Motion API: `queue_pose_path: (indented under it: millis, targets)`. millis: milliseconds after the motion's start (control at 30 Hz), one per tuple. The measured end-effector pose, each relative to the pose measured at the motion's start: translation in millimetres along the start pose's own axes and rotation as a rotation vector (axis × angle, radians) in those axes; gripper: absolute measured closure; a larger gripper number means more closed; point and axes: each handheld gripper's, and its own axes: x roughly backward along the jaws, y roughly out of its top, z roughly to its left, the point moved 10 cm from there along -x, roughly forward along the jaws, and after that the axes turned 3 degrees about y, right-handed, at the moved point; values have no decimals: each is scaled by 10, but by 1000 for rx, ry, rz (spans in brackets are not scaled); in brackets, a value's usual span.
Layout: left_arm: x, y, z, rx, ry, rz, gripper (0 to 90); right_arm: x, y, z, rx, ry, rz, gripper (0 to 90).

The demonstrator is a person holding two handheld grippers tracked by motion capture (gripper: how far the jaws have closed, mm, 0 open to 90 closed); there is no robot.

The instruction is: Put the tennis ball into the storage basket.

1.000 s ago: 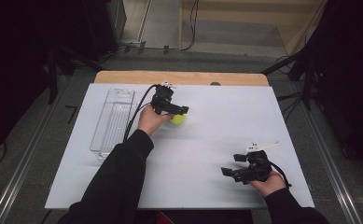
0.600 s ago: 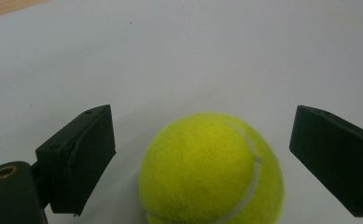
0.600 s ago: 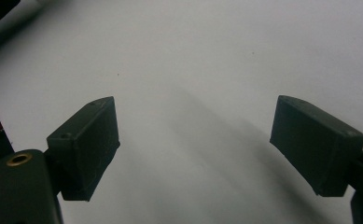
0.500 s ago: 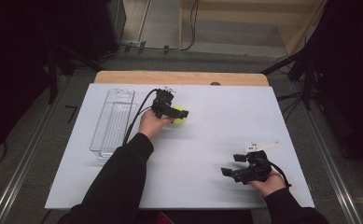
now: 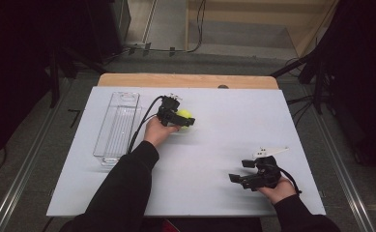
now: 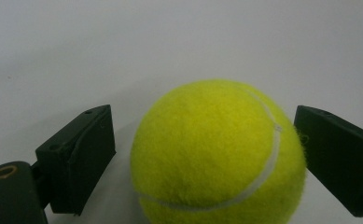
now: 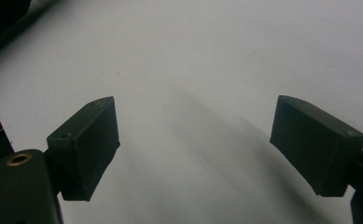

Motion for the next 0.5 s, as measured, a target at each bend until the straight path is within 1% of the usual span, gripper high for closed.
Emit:
queue_pose_path:
  millis: [67,167,200,267,300,367,433,500]
  targets:
    - [-17,-17,5,-5,10,3,75,0,0,0,0,-1,0,135]
    - [-42,-34,2,-5,12,7,80,0,0,0,0,0,0,135]
    - [-50,-37,5,-7,21,6,89,1,0,-1,0,-1,0,135]
    - [-59,-45,-4,-12,19,11,90,1,1,-1,-3,-1,-1,135]
    - [-58,-46,-4,-17,22,12,99,1,1,-1,-2,0,-2,135]
    - [-58,-44,-5,-23,27,8,144,2,1,-2,-1,-1,-2,135]
    - [-58,-46,-6,-24,28,7,155,3,1,-2,0,-1,-3,135]
    - [-54,-49,-6,-27,31,2,194,4,1,-3,1,-1,-2,135]
